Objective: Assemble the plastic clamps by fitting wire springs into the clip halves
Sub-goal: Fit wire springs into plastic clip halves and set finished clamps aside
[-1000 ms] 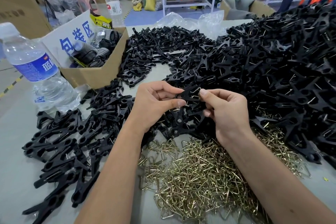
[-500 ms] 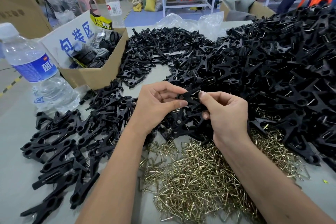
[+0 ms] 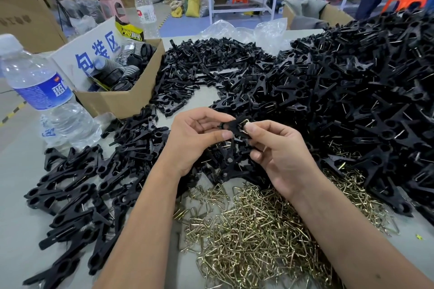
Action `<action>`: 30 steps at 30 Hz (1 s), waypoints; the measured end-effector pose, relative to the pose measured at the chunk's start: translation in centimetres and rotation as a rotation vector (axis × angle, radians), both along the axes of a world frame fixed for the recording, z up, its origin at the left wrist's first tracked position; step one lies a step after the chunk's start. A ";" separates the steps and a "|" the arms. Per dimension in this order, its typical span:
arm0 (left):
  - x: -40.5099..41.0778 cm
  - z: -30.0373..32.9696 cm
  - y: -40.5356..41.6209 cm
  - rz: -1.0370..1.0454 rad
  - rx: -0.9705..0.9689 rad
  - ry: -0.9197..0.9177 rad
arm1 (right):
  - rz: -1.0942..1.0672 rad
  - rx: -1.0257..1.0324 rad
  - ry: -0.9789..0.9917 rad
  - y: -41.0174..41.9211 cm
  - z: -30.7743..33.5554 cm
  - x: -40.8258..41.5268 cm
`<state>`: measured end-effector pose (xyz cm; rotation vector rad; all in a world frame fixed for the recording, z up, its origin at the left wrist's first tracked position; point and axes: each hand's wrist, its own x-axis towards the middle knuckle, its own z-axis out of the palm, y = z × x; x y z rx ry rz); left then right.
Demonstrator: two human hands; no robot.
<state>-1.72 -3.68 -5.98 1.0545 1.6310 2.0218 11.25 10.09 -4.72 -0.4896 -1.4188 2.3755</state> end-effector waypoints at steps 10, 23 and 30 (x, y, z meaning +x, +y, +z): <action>0.0 0.2 0.0 -0.064 0.002 -0.039 | 0.214 -0.159 0.012 0.6 0.1 0.4; 0.0 0.4 -0.5 -0.038 0.034 -0.104 | 0.469 -0.274 0.118 1.8 -0.5 0.3; -0.2 0.5 -0.9 -0.019 0.015 -0.061 | 0.523 -0.427 0.155 2.3 -0.6 0.1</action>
